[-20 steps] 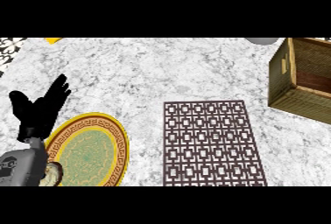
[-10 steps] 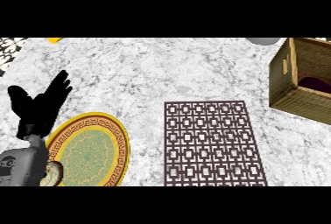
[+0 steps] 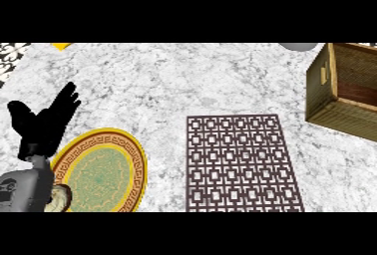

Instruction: Pick the eggplant from the placemat and place it in the basket

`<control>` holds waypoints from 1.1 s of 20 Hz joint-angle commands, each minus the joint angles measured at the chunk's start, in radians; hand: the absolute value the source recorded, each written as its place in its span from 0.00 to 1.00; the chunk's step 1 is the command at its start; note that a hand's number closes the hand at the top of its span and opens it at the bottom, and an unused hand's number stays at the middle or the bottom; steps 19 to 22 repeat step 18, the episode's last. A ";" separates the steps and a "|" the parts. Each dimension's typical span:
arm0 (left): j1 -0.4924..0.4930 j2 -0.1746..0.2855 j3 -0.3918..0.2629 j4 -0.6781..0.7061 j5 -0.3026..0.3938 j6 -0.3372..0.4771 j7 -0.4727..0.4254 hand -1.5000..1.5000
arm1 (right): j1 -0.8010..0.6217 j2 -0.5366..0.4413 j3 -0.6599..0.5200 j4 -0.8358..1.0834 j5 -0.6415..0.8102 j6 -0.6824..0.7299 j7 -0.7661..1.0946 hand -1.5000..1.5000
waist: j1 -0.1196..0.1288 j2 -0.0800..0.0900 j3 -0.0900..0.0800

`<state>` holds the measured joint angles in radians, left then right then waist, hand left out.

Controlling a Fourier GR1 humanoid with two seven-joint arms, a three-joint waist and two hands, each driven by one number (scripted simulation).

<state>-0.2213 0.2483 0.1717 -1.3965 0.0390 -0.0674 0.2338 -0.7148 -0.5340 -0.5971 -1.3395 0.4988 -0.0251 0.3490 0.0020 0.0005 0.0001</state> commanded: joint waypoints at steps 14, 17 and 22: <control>0.028 0.026 0.034 -0.015 0.015 -0.015 0.004 0.50 | 0.284 -0.404 -0.499 0.280 -0.470 0.428 -0.093 0.00 | -0.026 -0.003 0.001; -0.025 0.054 0.063 0.048 0.038 -0.040 0.000 0.50 | 0.355 -0.478 -0.556 0.419 -0.502 0.518 -0.195 0.00 | -0.027 0.001 0.002; 0.003 0.025 0.028 -0.051 0.030 -0.016 0.064 0.50 | 0.371 -0.511 -0.559 0.469 -0.509 0.555 -0.222 0.00 | -0.014 -0.002 0.002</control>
